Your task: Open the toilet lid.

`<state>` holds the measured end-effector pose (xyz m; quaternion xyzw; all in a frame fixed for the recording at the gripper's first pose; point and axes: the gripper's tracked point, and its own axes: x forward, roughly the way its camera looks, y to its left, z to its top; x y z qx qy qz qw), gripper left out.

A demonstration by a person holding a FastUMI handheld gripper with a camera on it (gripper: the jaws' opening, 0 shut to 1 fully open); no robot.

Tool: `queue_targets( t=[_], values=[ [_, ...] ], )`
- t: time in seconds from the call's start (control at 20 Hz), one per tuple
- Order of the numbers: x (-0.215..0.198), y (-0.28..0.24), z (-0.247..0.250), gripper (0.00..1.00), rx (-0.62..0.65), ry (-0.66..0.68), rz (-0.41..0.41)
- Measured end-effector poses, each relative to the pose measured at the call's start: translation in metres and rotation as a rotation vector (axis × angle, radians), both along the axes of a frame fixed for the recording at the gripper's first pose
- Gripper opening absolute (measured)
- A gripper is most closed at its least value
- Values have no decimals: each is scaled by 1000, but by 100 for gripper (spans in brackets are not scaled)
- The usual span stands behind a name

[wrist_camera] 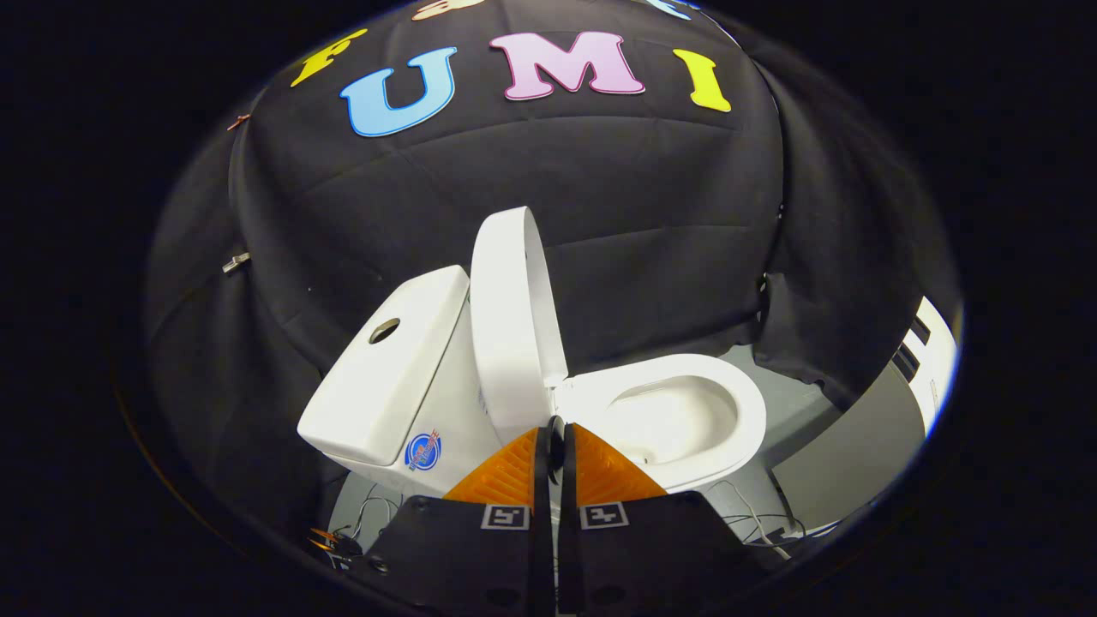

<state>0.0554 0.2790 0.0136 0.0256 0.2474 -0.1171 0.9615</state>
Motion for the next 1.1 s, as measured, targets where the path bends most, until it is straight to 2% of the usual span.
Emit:
queue_targets(
  t=[0.4,0.65,0.85,1.1],
  values=[
    [9,33,-8,9,-95,-2,12],
    [17,50,-15,14,-157,-9,33],
    [16,56,-21,18,-240,-8,31],
    [17,64,-26,18,-275,-1,25]
  ],
)
